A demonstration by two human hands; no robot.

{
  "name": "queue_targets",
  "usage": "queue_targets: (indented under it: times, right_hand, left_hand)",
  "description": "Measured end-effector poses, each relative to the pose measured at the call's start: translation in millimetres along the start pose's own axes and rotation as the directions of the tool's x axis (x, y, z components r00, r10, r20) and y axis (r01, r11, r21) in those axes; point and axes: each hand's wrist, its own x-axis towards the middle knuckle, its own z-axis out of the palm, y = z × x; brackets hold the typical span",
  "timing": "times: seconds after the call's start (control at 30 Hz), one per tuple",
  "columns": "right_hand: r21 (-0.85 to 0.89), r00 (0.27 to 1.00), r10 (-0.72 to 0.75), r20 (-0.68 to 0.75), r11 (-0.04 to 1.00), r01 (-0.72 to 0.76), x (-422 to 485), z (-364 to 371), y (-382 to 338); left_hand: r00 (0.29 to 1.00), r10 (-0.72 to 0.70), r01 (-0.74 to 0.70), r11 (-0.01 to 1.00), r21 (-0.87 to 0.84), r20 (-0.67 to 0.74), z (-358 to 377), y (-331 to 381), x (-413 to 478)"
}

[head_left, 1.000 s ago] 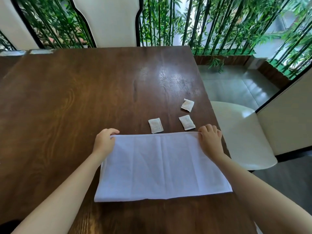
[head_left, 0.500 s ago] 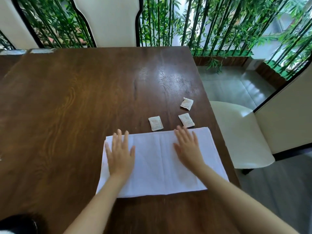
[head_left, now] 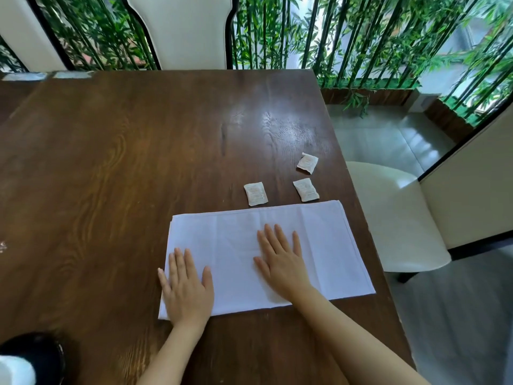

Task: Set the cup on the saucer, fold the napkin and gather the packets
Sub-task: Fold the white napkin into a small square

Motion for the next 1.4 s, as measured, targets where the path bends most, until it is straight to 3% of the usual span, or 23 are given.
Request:
queue_targets:
  times: [0.1,0.33,0.43,0.5,0.6,0.7,0.77,0.9,1.0,1.1,1.27,1.4]
  right_hand:
    - [0.005,1.0,-0.016,0.004,1.0,0.016,-1.7,-1.0,11.8]
    - [-0.013,0.978,0.208,-0.019,0.978,-0.209,-26.3,-17.3,80.7]
    - [0.017,0.98,0.194,0.051,0.981,-0.195,-30.2,-32.1,96.4]
    - [0.08,0.969,0.248,0.009,0.965,-0.248,-36.7,-42.8,99.3]
    - [0.303,0.85,0.511,-0.131,0.837,-0.457,-52.2,-59.3,101.6]
    - [0.454,0.761,0.648,0.003,0.677,-0.579,-58.8,-69.5,108.1]
    - [0.538,0.721,0.681,0.126,0.564,-0.626,-54.4,-77.5,115.0]
    - [0.713,0.712,0.635,0.3,0.347,-0.61,-42.8,-90.2,123.7]
    - [0.741,0.735,0.56,0.383,0.288,-0.606,-37.1,-97.4,123.8]
    - [0.771,0.768,0.514,0.382,0.281,-0.572,-33.4,-110.5,117.5]
    - [0.82,0.824,0.4,0.4,0.245,-0.517,-26.4,-146.3,86.8]
    - [0.865,0.883,0.239,0.404,0.214,-0.454,-9.6,-174.5,44.6]
  left_hand:
    - [1.0,-0.023,0.023,1.0,-0.02,0.001,0.8,-2.0,-0.3]
    - [0.999,-0.025,0.024,1.0,-0.002,-0.029,4.0,-13.3,-0.6]
    - [0.999,-0.032,0.032,0.999,0.008,0.012,1.0,-14.5,1.4]
    - [0.999,-0.036,0.035,0.999,0.005,0.019,-4.0,-5.2,-1.9]
    - [0.99,0.143,-0.144,0.975,-0.17,-0.014,-8.0,39.2,-21.2]
    - [0.883,0.466,-0.434,0.859,-0.27,0.064,0.1,97.4,-53.5]
    - [0.844,0.524,-0.472,0.828,-0.303,0.116,4.8,124.1,-66.2]
    - [0.832,0.507,-0.473,0.86,-0.191,0.226,12.0,142.8,-77.1]
    - [0.829,0.497,-0.484,0.867,-0.118,0.256,11.5,144.3,-79.2]
    - [0.842,0.471,-0.431,0.88,-0.197,0.262,2.9,152.2,-79.6]
    - [0.914,0.405,-0.336,0.743,-0.579,-0.011,-32.9,186.2,-88.9]
    - [0.977,0.09,-0.201,0.684,-0.701,-0.192,-70.9,188.3,-81.6]
